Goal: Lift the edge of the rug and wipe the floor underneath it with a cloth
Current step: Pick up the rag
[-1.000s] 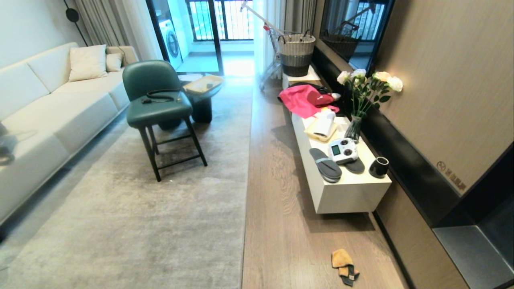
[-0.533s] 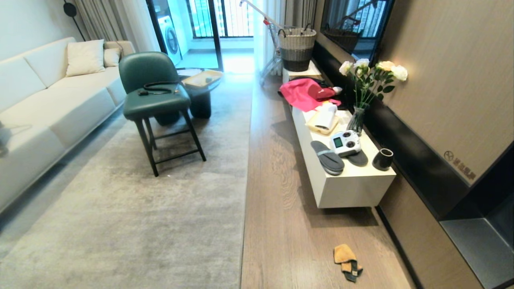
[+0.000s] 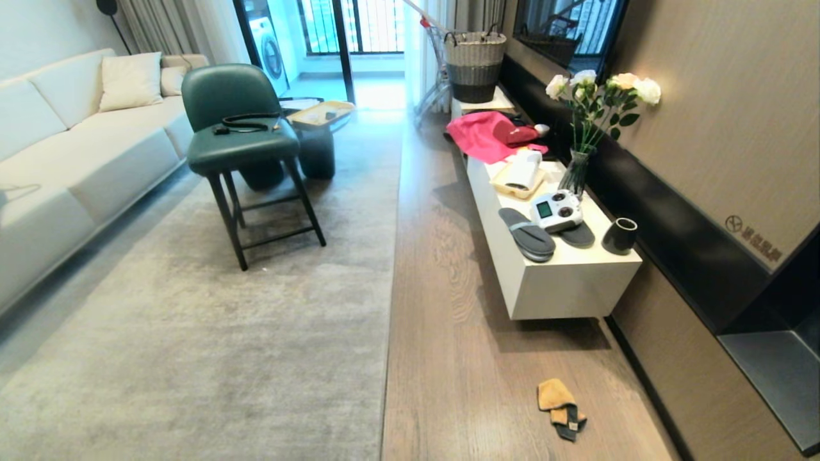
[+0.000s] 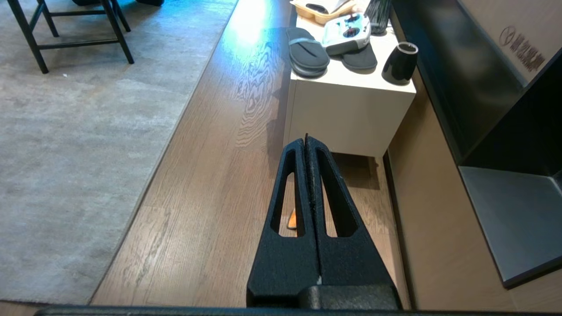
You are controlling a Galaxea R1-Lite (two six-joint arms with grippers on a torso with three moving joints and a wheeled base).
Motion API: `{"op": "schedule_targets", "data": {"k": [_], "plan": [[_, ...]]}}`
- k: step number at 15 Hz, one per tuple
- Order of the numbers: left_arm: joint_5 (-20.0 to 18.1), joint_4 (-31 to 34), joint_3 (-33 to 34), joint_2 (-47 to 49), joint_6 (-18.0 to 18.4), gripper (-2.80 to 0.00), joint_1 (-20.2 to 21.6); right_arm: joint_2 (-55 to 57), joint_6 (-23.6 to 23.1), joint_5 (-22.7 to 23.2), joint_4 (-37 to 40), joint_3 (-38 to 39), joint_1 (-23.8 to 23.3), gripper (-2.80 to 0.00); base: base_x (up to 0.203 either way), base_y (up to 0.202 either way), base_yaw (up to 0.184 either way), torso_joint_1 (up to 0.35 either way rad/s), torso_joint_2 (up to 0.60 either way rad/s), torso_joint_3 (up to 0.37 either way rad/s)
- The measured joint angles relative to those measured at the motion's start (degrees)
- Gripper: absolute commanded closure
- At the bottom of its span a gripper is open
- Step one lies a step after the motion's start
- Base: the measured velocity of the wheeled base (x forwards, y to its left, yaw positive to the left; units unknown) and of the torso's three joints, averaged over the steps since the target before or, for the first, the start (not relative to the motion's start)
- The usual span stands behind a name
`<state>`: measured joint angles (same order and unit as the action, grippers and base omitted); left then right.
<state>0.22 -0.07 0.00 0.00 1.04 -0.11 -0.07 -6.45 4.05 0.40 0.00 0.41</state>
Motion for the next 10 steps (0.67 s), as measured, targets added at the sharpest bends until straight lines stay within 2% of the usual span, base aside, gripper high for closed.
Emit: {"op": "schedule_targets", "data": {"k": [4,10], "plan": [[0.0,0.0,0.0,0.0,0.0,0.0,0.0,0.0,0.0,0.0,0.0,0.0,0.0,0.0,0.0,0.0,0.0,-0.091,0.47,0.385],[0.0,0.0,0.0,0.0,0.0,0.0,0.0,0.0,0.0,0.0,0.1,0.0,0.0,0.0,0.0,0.0,0.0,-0.023,0.44,0.418]]}}
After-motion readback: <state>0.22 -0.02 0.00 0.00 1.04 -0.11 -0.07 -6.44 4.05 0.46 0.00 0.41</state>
